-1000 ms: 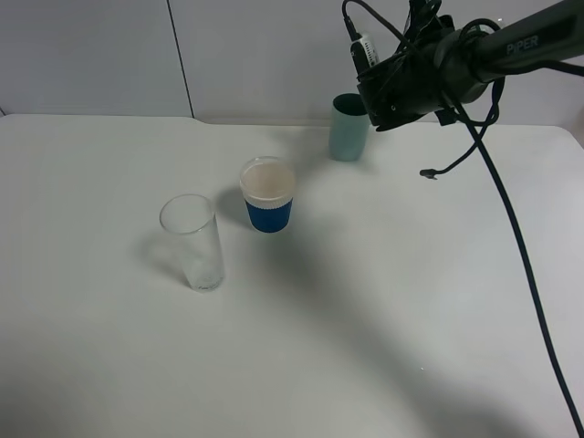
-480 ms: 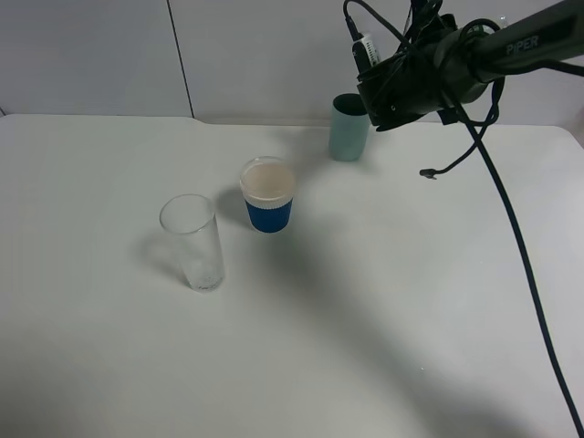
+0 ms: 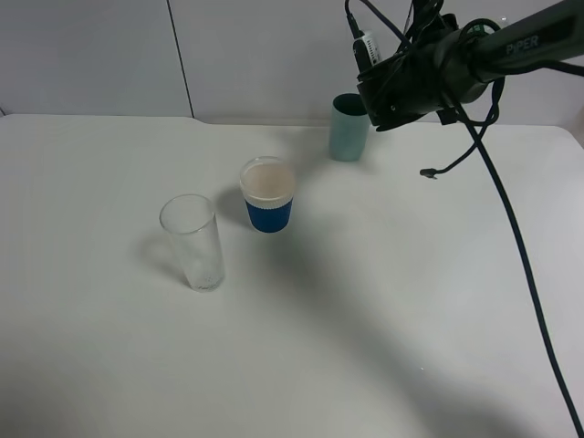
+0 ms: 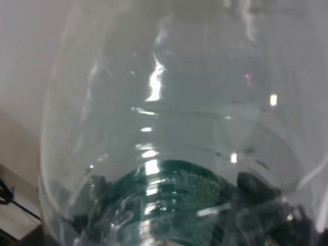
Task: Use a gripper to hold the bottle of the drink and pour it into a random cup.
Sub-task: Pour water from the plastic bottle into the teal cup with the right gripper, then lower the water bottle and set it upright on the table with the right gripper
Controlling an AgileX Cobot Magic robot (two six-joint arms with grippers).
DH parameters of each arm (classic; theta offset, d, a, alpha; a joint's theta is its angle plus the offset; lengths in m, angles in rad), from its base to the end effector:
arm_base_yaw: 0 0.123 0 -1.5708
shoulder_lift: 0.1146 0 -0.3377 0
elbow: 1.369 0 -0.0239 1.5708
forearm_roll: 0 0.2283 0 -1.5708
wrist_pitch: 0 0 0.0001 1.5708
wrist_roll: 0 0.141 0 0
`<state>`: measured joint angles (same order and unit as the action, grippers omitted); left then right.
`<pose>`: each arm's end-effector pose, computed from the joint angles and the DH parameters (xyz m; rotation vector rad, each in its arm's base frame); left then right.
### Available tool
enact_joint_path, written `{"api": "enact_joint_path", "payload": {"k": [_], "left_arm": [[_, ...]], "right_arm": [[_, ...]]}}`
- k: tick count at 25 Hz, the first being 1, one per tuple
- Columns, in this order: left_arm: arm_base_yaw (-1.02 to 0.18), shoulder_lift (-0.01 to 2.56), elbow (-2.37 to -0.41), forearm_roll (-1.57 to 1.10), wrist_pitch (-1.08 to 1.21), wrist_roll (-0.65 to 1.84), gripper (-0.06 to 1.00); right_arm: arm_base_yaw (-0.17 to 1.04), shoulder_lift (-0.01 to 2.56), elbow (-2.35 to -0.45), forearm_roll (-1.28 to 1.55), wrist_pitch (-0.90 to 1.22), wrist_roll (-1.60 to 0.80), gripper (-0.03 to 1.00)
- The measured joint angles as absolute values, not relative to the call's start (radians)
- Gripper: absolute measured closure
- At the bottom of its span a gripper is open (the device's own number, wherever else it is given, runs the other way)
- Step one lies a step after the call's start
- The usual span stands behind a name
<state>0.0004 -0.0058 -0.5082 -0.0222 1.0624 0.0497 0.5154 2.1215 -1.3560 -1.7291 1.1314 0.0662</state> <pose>-0.0347 -0.0027 0.2457 0.0513 2.0312 0.0050 0.4628 0.1173 0.2421 -1.5768 1.5814 -1.8805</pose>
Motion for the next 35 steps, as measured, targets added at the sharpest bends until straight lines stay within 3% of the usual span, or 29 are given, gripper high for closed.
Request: {"api": "enact_joint_path", "payload": {"k": [4, 11, 15, 29, 35], "left_arm": [[0.0, -0.006, -0.508, -0.022, 1.062, 0.05, -0.05], [0.0, -0.006, -0.508, -0.022, 1.062, 0.05, -0.05], [0.0, -0.006, -0.508, -0.022, 1.062, 0.05, -0.05], [0.0, -0.006, -0.508, -0.022, 1.062, 0.05, -0.05], [0.0, -0.006, -0.508, -0.022, 1.062, 0.05, -0.05]], "right_arm": [[0.515, 2.121, -1.356, -1.729, 1.128, 0.235, 0.44], [0.515, 2.12, -1.356, -1.729, 1.132, 0.814, 0.44], [0.515, 2.105, -1.356, -1.719, 1.132, 0.995, 0.44], [0.515, 1.918, -1.353, -1.621, 1.073, 1.247, 0.44], [0.515, 1.801, -1.267, -1.596, 1.023, 1.351, 0.44]]}}
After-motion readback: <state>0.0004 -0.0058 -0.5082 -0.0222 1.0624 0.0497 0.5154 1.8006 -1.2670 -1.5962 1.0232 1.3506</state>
